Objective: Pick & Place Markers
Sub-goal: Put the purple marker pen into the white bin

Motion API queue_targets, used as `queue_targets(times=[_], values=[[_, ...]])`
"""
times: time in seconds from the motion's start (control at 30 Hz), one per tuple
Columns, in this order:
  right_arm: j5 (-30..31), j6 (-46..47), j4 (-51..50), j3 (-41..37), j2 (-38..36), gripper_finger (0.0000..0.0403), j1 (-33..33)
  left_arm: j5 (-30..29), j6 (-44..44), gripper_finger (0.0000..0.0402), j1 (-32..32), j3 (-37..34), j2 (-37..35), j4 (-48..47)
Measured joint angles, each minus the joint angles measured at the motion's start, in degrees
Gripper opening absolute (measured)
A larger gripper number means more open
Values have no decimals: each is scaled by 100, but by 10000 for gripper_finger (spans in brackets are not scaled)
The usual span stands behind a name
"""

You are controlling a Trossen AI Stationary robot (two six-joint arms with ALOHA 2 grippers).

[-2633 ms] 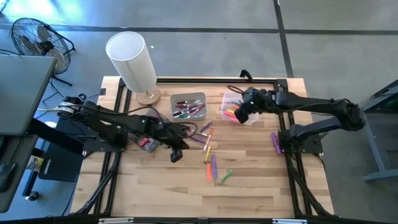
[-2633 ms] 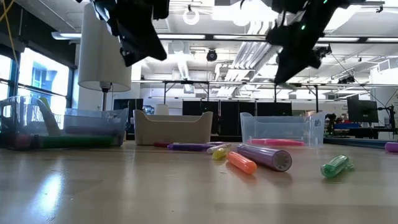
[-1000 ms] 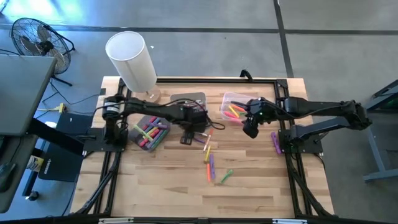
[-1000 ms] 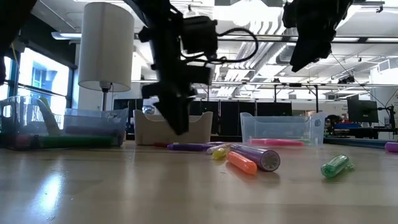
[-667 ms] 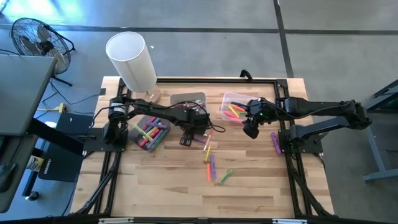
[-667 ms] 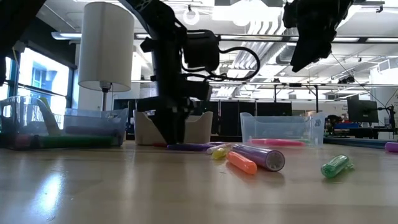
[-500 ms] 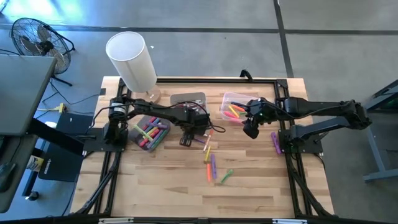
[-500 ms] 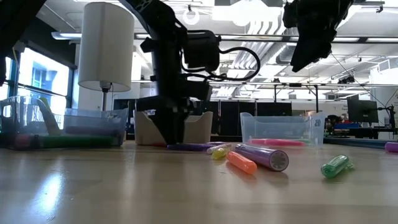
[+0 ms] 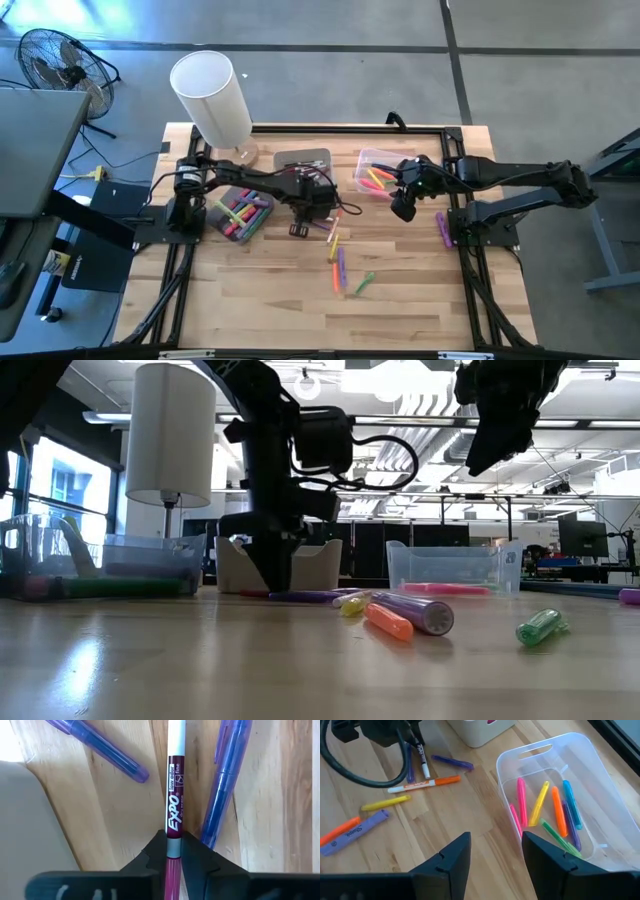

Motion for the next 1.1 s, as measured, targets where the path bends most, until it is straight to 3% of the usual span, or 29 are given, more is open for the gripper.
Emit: queue_targets(times=[0.27,0.4,0.67,0.77,0.83,1.1], values=[[-19,1,0,0,0,164,0,-127,-407,21,-106,126,17,-182],[-95,46,0,0,0,163,0,-78,-872,21,-95,496,72,-709],[-144,4,7,0,2,162,0,13,-793,21,-80,1560,-207,-1374],[-19,96,62,0,2,161,0,102,-641,21,77,1954,-357,-1872],[27,144,83,0,2,162,0,169,-452,21,266,2250,-425,-1643],[55,535,450,0,2,158,0,399,185,21,1443,2391,-627,-2429]])
